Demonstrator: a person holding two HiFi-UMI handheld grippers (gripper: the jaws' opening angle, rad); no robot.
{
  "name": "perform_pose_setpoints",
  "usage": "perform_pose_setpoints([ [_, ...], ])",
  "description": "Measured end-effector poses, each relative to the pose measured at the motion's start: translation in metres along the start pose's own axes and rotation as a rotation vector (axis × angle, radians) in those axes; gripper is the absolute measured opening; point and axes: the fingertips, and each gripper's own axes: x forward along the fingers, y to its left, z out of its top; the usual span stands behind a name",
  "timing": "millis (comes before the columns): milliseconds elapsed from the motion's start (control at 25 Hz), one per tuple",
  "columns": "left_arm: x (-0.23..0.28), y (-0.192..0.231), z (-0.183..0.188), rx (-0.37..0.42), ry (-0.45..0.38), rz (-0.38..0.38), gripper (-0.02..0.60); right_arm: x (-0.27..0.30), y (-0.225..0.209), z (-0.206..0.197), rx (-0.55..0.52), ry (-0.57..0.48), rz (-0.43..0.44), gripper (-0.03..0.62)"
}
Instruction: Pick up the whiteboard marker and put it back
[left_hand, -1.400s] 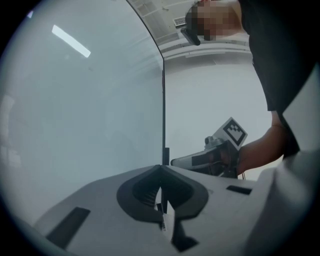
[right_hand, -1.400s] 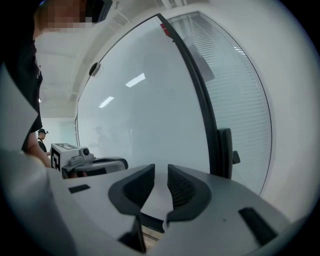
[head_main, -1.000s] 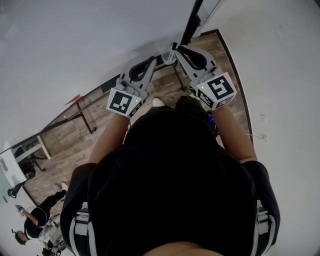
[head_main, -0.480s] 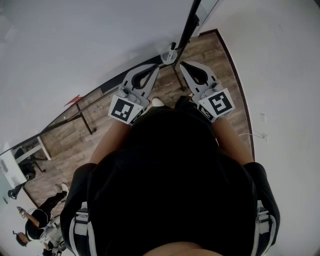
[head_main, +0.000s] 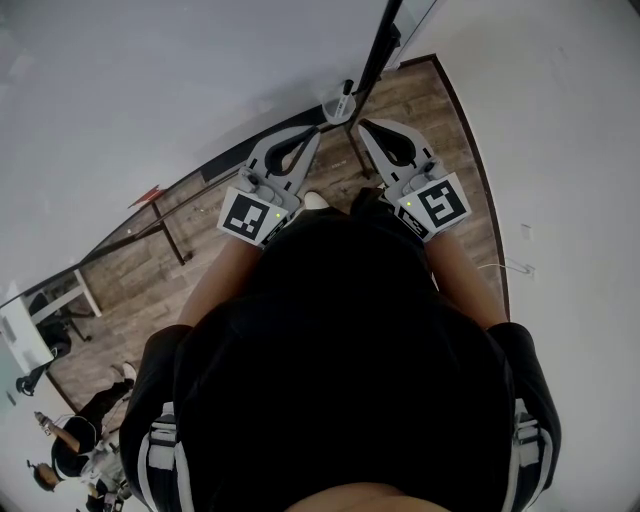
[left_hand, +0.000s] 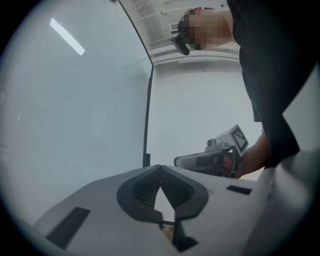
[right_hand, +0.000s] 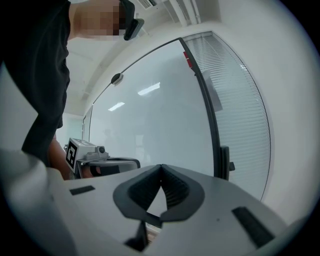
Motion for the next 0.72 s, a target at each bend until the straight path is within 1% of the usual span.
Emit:
perform_pose_setpoints([
  [280,0.000,0.002,-0.006,-0.015,0.036,0.003,0.005,0.002,-0.001,-0.005,-0.007,0.021,0.004,0.000],
  [400,0.000,0.005,-0.006,-0.023,0.020,0.009,0.005,0.003,-0.001,-0.005,-0.013,0.021,0.002,0.000],
  [560,0.001,0.003,-0.007,-0.023,0.022,-0.001,0.005,0.002,-0.002,-0.004,-0.019,0.022,0.004,0.000],
  [720,-0.001,0.007,-0.013,-0.035,0.054,0.012,0.004,0.005,0.000,-0.004,-0.032,0.027,0.008,0.000],
])
